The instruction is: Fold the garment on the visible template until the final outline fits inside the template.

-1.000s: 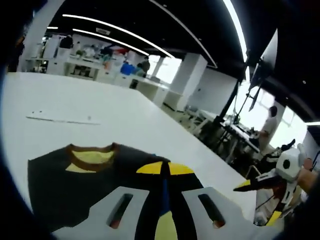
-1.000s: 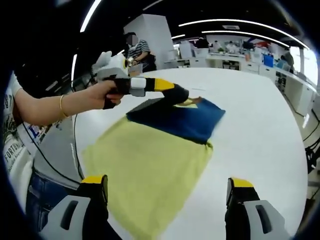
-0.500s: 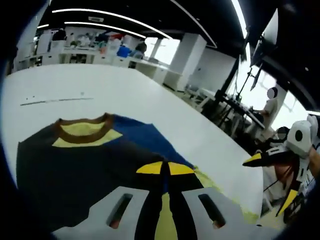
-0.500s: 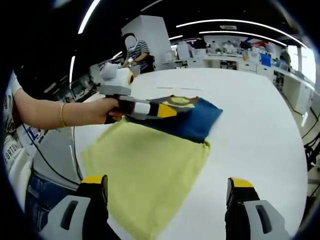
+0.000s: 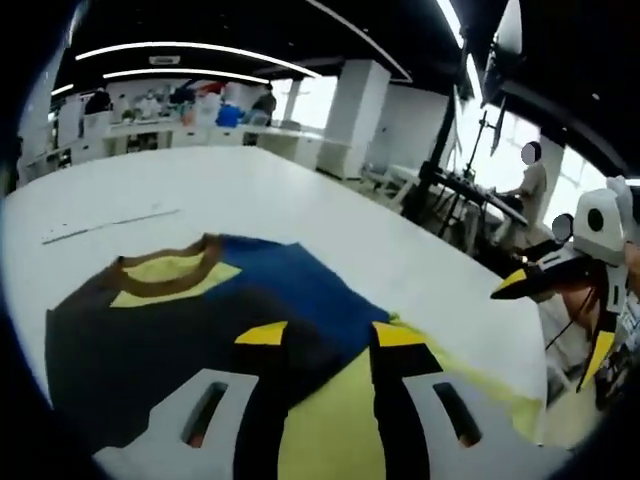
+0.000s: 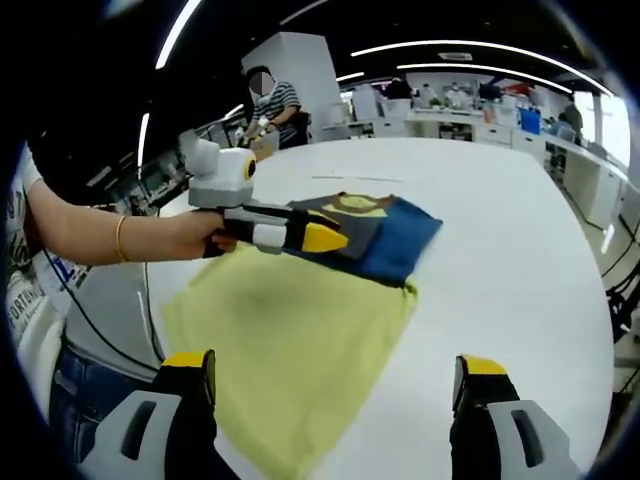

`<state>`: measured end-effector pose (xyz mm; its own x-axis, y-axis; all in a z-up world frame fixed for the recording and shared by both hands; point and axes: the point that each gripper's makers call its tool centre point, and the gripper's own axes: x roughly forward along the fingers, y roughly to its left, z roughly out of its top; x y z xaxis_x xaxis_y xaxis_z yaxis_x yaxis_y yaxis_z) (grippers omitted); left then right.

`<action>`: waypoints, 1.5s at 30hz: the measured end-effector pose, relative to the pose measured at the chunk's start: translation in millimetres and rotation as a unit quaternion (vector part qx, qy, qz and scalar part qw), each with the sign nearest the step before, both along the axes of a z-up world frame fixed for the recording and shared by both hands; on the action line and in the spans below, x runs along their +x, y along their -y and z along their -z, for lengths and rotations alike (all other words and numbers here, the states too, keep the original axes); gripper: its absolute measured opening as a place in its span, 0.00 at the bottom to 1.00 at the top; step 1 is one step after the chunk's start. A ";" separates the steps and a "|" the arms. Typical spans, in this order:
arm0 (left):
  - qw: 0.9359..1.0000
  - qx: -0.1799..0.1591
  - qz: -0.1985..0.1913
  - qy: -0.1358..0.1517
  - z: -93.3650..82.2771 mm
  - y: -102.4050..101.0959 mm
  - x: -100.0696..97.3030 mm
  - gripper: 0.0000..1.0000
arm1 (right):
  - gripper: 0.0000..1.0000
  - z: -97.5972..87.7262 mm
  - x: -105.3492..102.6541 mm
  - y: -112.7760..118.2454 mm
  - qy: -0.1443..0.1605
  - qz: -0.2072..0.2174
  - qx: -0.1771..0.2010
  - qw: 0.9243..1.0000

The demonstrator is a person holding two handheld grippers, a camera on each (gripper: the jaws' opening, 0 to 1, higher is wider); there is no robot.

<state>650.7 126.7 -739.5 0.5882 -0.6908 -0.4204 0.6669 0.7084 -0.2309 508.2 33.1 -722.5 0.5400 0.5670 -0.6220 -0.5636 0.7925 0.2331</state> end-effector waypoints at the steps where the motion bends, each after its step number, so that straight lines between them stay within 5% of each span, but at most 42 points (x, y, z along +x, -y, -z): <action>1: 1.000 0.001 -0.006 0.000 1.2 -2.6 0.6 0.35 | 0.98 0.0 -0.1 0.0 0.000 0.000 0.000 1.000; 10: 0.998 0.009 -0.052 -0.033 15.3 -18.6 -3.4 0.38 | 0.98 2.0 -3.7 -1.9 -0.003 -0.002 0.000 1.000; 15: 0.996 -0.018 -0.070 -0.057 17.3 -15.4 -6.9 0.36 | 0.98 2.4 -3.6 -2.4 -0.002 -0.001 0.001 1.000; 21: 0.996 -0.001 -0.069 -0.061 24.0 -12.8 -11.1 0.25 | 0.98 2.6 -3.7 -1.0 -0.001 0.003 0.002 1.000; 23: 0.997 0.028 -0.047 -0.053 28.2 -10.5 -13.5 0.20 | 0.98 2.9 -4.2 -0.2 -0.002 0.004 0.002 1.000; 31: 0.996 0.020 -0.057 -0.059 28.1 -11.2 -9.0 0.01 | 0.98 5.3 -6.9 5.1 -0.004 0.011 -0.001 1.000; 45: 0.998 0.020 -0.030 -0.044 13.9 10.1 0.1 0.00 | 0.98 6.2 -6.1 4.5 -0.005 0.010 -0.002 1.000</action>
